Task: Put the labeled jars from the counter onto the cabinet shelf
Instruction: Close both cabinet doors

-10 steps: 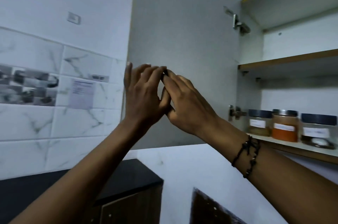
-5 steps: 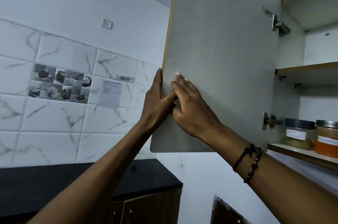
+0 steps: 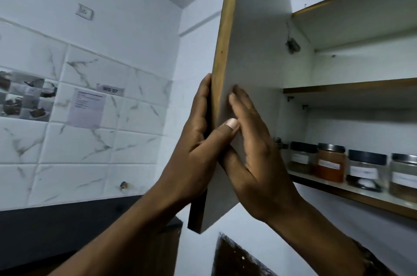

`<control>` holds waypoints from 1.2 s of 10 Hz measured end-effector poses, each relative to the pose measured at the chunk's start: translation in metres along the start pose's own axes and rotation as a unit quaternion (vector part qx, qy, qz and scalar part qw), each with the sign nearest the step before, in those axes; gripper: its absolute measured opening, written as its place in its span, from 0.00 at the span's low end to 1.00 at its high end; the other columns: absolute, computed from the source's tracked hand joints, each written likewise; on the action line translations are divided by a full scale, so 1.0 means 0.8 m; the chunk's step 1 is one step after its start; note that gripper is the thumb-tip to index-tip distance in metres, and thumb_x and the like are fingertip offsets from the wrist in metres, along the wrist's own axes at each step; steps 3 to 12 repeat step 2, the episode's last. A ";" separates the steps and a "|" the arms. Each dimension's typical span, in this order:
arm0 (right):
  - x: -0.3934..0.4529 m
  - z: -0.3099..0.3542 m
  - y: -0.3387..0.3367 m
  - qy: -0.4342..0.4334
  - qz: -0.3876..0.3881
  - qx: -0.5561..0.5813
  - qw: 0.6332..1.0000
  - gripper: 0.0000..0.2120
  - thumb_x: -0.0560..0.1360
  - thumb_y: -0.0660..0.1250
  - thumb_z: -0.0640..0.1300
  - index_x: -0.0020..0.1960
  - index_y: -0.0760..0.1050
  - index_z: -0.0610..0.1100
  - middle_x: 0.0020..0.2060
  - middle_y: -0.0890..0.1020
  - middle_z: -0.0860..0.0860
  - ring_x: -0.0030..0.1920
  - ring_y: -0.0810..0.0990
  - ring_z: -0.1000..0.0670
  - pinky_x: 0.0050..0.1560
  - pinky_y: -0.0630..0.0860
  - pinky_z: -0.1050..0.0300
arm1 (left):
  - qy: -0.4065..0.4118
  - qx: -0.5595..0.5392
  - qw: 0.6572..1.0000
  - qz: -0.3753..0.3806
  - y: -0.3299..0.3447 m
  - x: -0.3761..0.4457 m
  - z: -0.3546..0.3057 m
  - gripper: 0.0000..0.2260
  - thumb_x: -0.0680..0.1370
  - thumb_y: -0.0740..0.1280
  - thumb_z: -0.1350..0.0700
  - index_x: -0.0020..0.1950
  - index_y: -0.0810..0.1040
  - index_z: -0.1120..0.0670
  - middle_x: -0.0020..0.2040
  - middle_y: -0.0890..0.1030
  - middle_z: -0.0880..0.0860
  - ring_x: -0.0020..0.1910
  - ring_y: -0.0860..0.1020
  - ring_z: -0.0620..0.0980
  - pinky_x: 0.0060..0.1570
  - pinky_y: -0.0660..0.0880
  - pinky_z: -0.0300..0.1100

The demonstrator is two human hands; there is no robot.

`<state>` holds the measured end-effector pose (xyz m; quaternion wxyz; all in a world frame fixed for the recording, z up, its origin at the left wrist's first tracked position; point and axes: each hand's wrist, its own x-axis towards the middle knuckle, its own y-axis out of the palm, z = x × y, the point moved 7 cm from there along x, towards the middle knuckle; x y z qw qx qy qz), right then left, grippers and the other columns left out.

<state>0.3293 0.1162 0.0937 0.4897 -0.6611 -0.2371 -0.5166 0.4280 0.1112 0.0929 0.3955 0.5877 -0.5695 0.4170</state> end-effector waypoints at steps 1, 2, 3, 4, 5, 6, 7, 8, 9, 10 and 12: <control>-0.027 -0.005 -0.050 0.017 -0.039 0.048 0.998 0.30 0.79 0.58 0.47 0.79 0.52 0.49 0.78 0.57 0.56 0.77 0.56 0.59 0.75 0.61 0.50 | 0.018 -0.070 0.997 0.026 0.062 -0.007 -0.024 0.33 0.79 0.61 0.56 0.81 0.52 0.46 0.79 0.61 0.41 0.76 0.63 0.37 0.76 0.63 0.43; -0.051 -0.009 -0.094 0.058 -0.089 0.112 0.988 0.28 0.79 0.55 0.48 0.78 0.54 0.51 0.75 0.64 0.60 0.74 0.63 0.59 0.72 0.66 0.53 | 0.022 -0.158 0.985 0.059 0.126 -0.017 -0.046 0.27 0.77 0.58 0.57 0.74 0.58 0.39 0.77 0.65 0.40 0.78 0.62 0.43 0.78 0.61 0.49; -0.051 -0.009 -0.094 0.058 -0.089 0.112 0.988 0.28 0.79 0.55 0.48 0.78 0.54 0.51 0.75 0.64 0.60 0.74 0.63 0.59 0.72 0.66 0.53 | 0.022 -0.158 0.985 0.059 0.126 -0.017 -0.046 0.27 0.77 0.58 0.57 0.74 0.58 0.39 0.77 0.65 0.40 0.78 0.62 0.43 0.78 0.61 0.49; -0.051 -0.009 -0.094 0.058 -0.089 0.112 0.988 0.28 0.79 0.55 0.48 0.78 0.54 0.51 0.75 0.64 0.60 0.74 0.63 0.59 0.72 0.66 0.53 | 0.022 -0.158 0.985 0.059 0.126 -0.017 -0.046 0.27 0.77 0.58 0.57 0.74 0.58 0.39 0.77 0.65 0.40 0.78 0.62 0.43 0.78 0.61 0.49; -0.051 -0.009 -0.094 0.058 -0.089 0.112 0.988 0.28 0.79 0.55 0.48 0.78 0.54 0.51 0.75 0.64 0.60 0.74 0.63 0.59 0.72 0.66 0.53 | 0.022 -0.158 0.985 0.059 0.126 -0.017 -0.046 0.27 0.77 0.58 0.57 0.74 0.58 0.39 0.77 0.65 0.40 0.78 0.62 0.43 0.78 0.61 0.49; -0.051 -0.009 -0.094 0.058 -0.089 0.112 0.988 0.28 0.79 0.55 0.48 0.78 0.54 0.51 0.75 0.64 0.60 0.74 0.63 0.59 0.72 0.66 0.53 | 0.022 -0.158 0.985 0.059 0.126 -0.017 -0.046 0.27 0.77 0.58 0.57 0.74 0.58 0.39 0.77 0.65 0.40 0.78 0.62 0.43 0.78 0.61 0.49; -0.051 -0.009 -0.094 0.058 -0.089 0.112 0.988 0.28 0.79 0.55 0.48 0.78 0.54 0.51 0.75 0.64 0.60 0.74 0.63 0.59 0.72 0.66 0.53 | 0.022 -0.158 0.985 0.059 0.126 -0.017 -0.046 0.27 0.77 0.58 0.57 0.74 0.58 0.39 0.77 0.65 0.40 0.78 0.62 0.43 0.78 0.61 0.49; -0.051 -0.009 -0.094 0.058 -0.089 0.112 0.988 0.28 0.79 0.55 0.48 0.78 0.54 0.51 0.75 0.64 0.60 0.74 0.63 0.59 0.72 0.66 0.53 | 0.022 -0.158 0.985 0.059 0.126 -0.017 -0.046 0.27 0.77 0.58 0.57 0.74 0.58 0.39 0.77 0.65 0.40 0.78 0.62 0.43 0.78 0.61 0.49; -0.051 -0.009 -0.094 0.058 -0.089 0.112 0.988 0.28 0.79 0.55 0.48 0.78 0.54 0.51 0.75 0.64 0.60 0.74 0.63 0.59 0.72 0.66 0.53 | 0.022 -0.158 0.985 0.059 0.126 -0.017 -0.046 0.27 0.77 0.58 0.57 0.74 0.58 0.39 0.77 0.65 0.40 0.78 0.62 0.43 0.78 0.61 0.49; -0.051 -0.009 -0.094 0.058 -0.089 0.112 0.988 0.28 0.79 0.55 0.48 0.78 0.54 0.51 0.75 0.64 0.60 0.74 0.63 0.59 0.72 0.66 0.53 | 0.022 -0.158 0.985 0.059 0.126 -0.017 -0.046 0.27 0.77 0.58 0.57 0.74 0.58 0.39 0.77 0.65 0.40 0.78 0.62 0.43 0.78 0.61 0.49; -0.051 -0.009 -0.094 0.058 -0.089 0.112 0.988 0.28 0.79 0.55 0.48 0.78 0.54 0.51 0.75 0.64 0.60 0.74 0.63 0.59 0.72 0.66 0.53 | 0.022 -0.158 0.985 0.059 0.126 -0.017 -0.046 0.27 0.77 0.58 0.57 0.74 0.58 0.39 0.77 0.65 0.40 0.78 0.62 0.43 0.78 0.61 0.49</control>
